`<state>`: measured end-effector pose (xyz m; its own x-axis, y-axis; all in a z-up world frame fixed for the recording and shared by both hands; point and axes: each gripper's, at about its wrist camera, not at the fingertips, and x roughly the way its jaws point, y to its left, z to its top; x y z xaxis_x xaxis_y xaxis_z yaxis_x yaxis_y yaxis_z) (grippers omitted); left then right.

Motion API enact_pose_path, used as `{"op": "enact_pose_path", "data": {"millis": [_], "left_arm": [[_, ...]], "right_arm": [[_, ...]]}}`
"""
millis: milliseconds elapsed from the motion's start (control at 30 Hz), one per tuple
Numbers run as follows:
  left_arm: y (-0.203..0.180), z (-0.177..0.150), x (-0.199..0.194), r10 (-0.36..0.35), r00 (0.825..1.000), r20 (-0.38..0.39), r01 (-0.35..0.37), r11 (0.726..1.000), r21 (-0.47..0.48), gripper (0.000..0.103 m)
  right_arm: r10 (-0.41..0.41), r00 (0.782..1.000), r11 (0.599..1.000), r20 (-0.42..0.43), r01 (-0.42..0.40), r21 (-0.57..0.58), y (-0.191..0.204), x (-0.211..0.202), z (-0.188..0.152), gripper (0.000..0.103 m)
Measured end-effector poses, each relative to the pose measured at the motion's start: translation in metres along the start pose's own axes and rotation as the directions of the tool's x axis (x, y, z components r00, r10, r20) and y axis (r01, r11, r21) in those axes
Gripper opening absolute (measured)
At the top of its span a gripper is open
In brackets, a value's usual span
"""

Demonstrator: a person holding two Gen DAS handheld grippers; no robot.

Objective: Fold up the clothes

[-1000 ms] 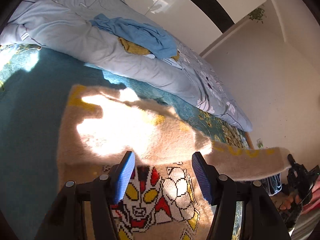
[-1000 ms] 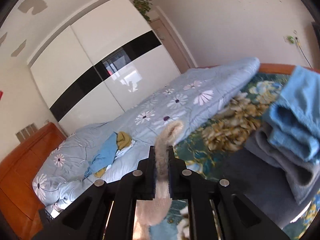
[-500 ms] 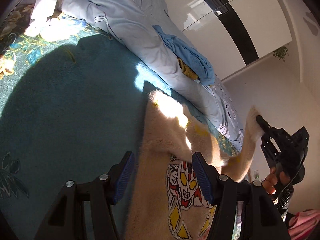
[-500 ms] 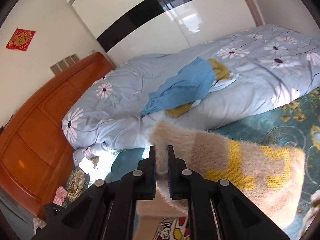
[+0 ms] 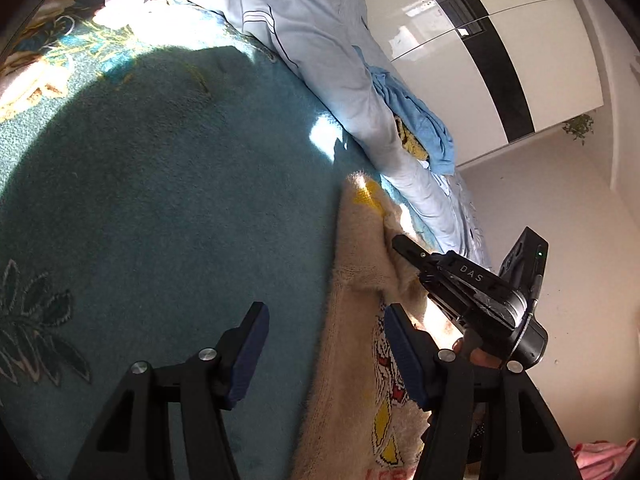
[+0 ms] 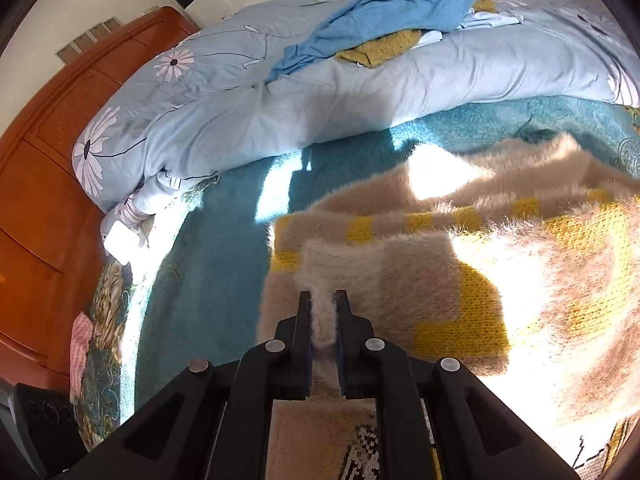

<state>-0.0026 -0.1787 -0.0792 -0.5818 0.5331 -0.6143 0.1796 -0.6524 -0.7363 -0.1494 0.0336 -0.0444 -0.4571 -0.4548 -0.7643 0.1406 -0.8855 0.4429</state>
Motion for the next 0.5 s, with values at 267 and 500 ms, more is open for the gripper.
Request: {"op": "enact_pose_path", "data": {"millis": [267,500], "left_arm": [[-0.014,-0.007,0.014,0.004,0.999,-0.046,-0.003,1.0,0.026,0.064],[-0.057,0.009,0.034,0.027,0.998,-0.055,-0.017,0.984,0.177,0.064]], "right_arm": [[0.125,0.992,0.989,-0.031,-0.127,-0.08,0.009,-0.017,-0.005,0.03],[0.128,0.986,0.991,0.111,-0.13,0.013,-0.062,-0.102,0.003,0.04]]}}
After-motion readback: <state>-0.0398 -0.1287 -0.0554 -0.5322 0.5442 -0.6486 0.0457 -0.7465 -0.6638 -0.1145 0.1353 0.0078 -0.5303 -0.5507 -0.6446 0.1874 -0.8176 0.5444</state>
